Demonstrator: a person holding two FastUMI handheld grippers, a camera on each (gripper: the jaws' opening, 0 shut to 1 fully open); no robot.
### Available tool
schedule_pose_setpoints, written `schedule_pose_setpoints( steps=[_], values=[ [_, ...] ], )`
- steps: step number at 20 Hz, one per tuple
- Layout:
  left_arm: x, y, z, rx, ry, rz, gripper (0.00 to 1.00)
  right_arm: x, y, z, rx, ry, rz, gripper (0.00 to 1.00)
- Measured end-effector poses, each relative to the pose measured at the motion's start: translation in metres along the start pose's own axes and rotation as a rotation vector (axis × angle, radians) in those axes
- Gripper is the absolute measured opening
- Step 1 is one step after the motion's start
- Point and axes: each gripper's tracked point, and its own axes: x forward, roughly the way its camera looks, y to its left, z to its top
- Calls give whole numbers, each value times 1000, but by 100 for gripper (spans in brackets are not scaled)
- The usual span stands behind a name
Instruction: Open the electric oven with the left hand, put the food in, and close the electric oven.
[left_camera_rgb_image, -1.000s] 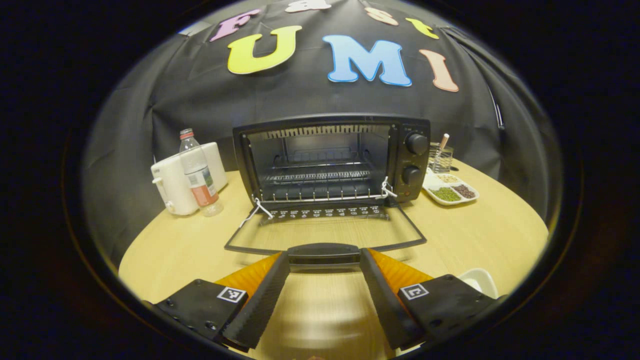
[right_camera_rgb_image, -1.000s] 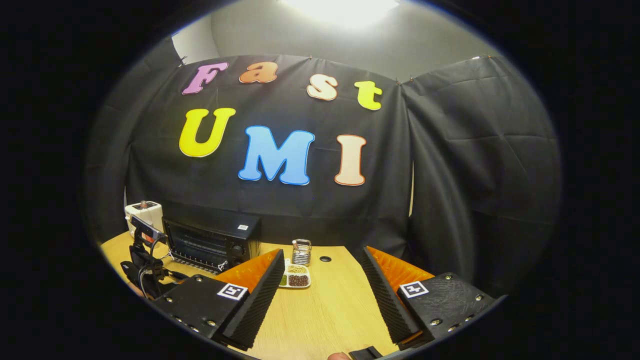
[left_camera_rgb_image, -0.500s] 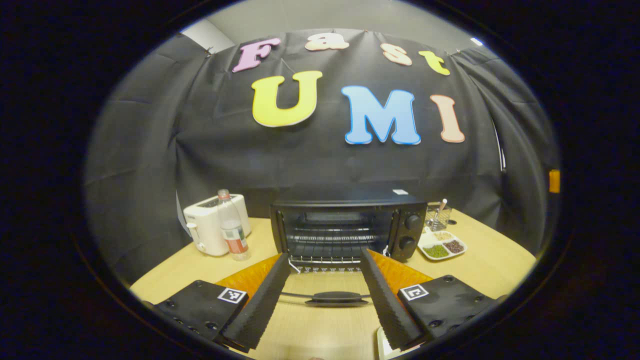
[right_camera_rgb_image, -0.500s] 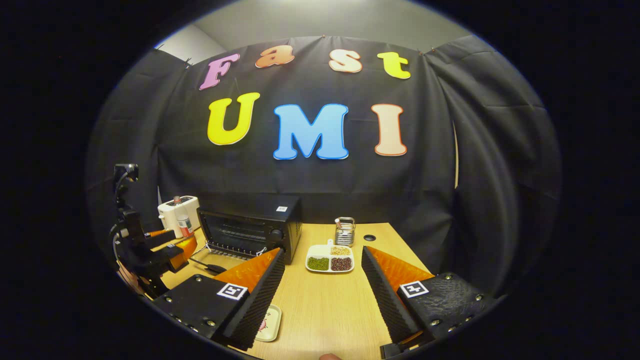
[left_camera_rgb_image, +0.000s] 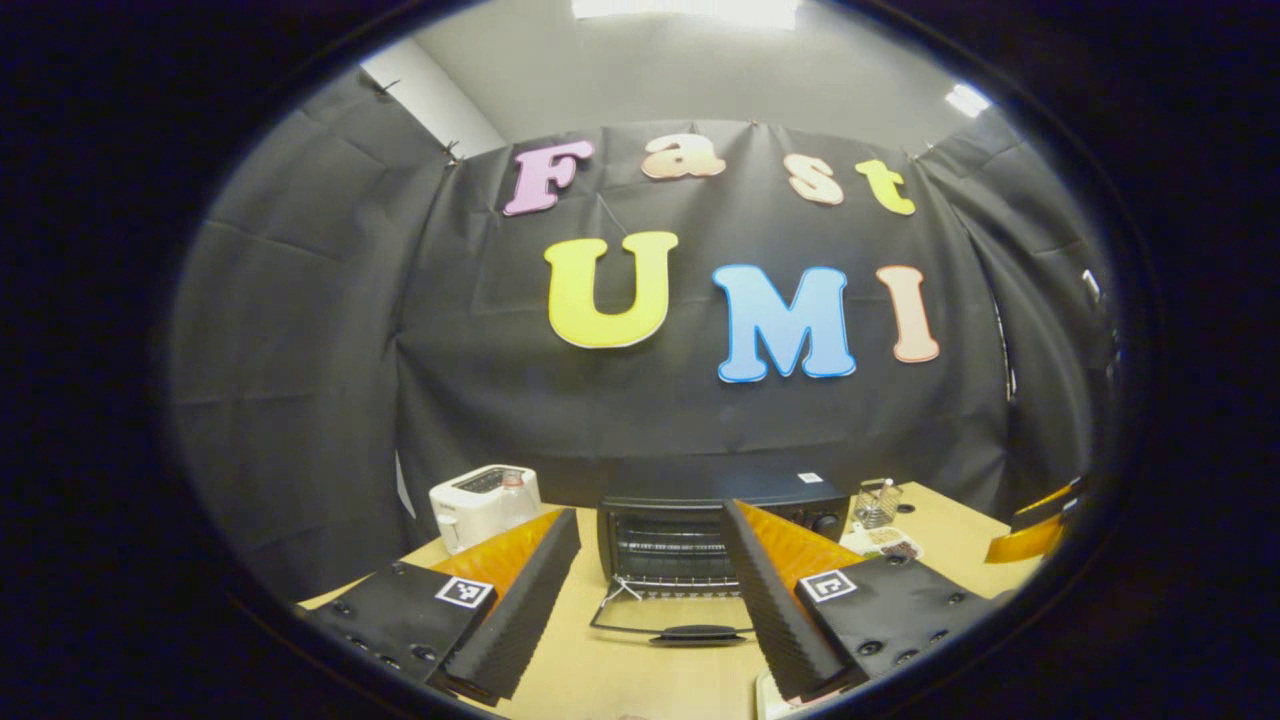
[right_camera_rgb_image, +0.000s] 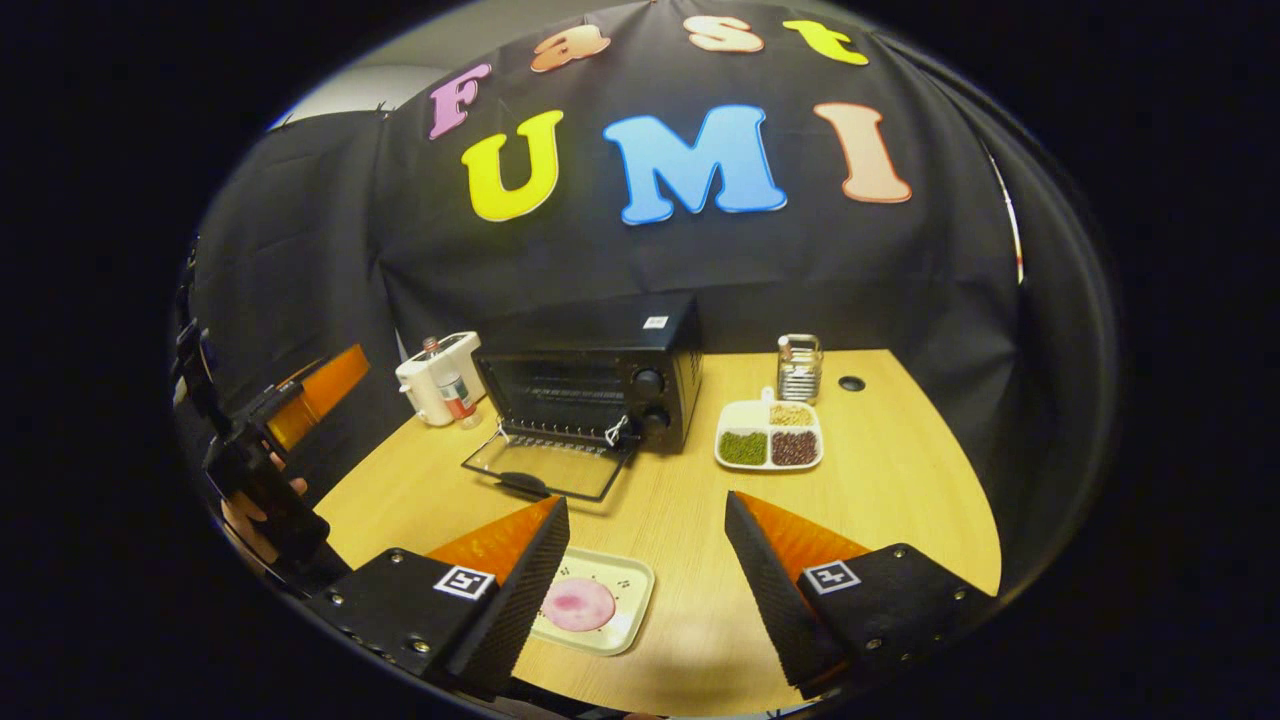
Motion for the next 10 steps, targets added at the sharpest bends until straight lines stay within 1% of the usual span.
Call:
schedule_pose_setpoints(
  steps=[1, 4, 5, 6, 8, 10],
  values=[
    [-5, 4, 3, -2, 0, 9, 100, 4, 4, -8, 15, 40, 31, 98],
    [-18, 17, 13, -1, -15, 34, 100, 12, 8, -34, 94, 159, 105, 98],
    [-22, 21, 16, 5, -21, 41, 99, 16, 9, -41, 121, 196, 130, 98],
    [-25, 24, 17, 14, -23, 50, 96, 21, 10, -52, 151, 247, 157, 98],
    [-28, 32, 15, 27, -17, 63, 98, 27, 10, -70, 228, 350, 193, 98],
    [-33, 40, 19, 33, -21, 81, 100, 35, 9, -85, 303, 419, 214, 98]
  ],
)
